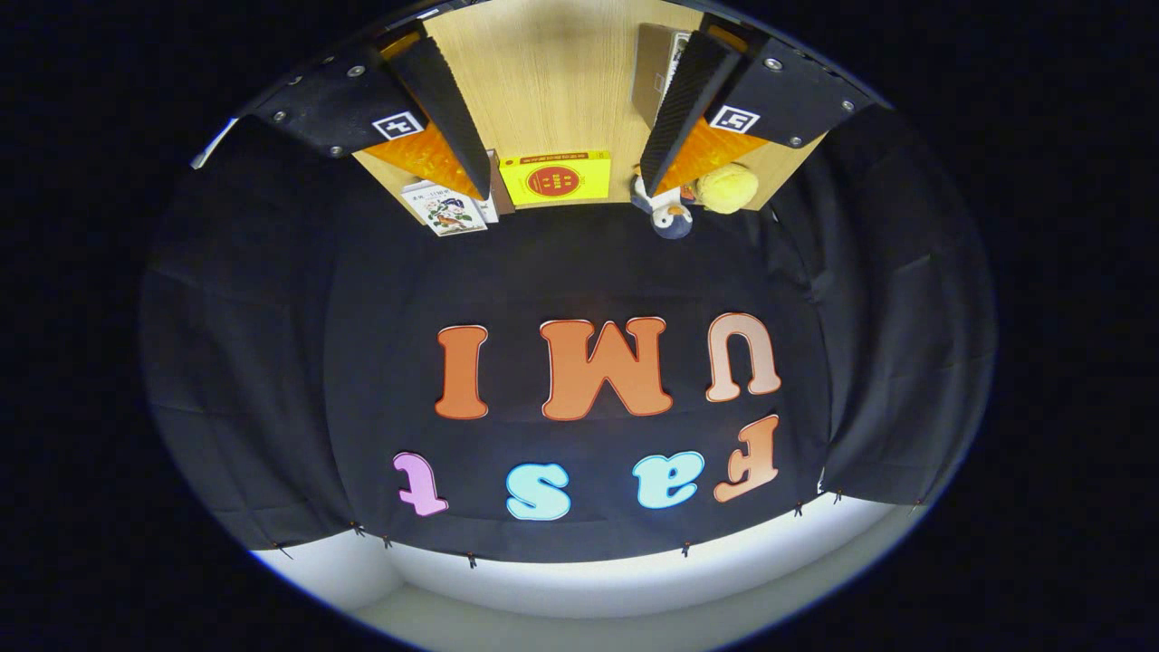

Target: Open the storage box then place both shoes into the box .Put the left shoe in first, then the right shoe, with the right side of both shoes facing outward in a uniform manner.

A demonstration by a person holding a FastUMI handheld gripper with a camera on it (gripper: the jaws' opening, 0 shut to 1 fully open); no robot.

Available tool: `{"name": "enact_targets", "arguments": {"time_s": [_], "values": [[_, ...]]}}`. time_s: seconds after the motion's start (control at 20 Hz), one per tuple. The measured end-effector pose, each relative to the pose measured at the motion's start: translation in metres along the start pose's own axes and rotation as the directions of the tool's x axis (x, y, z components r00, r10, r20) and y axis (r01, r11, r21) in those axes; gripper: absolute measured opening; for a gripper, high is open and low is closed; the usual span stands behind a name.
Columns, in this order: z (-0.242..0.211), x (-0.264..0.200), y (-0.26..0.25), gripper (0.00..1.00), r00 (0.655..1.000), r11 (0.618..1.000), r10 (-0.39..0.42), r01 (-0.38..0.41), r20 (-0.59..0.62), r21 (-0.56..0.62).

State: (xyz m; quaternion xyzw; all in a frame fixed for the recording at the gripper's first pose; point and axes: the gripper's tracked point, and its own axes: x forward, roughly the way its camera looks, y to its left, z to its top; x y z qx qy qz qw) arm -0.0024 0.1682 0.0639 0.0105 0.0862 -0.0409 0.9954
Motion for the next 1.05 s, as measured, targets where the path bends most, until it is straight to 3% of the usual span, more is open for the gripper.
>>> {"name": "enact_targets", "arguments": {"time_s": [0.25, 0.6, 1.05], "values": [[0.006, 0.000, -0.039, 0.99, 0.999, 1.000, -0.009, 0.010, 0.050, -0.024], [0.002, 0.008, -0.078, 0.98, 0.997, 0.997, 0.054, -0.051, 0.051, -0.056], [-0.007, 0.019, -0.129, 0.98, 0.999, 0.999, 0.012, -0.010, 0.052, -0.038]]}}
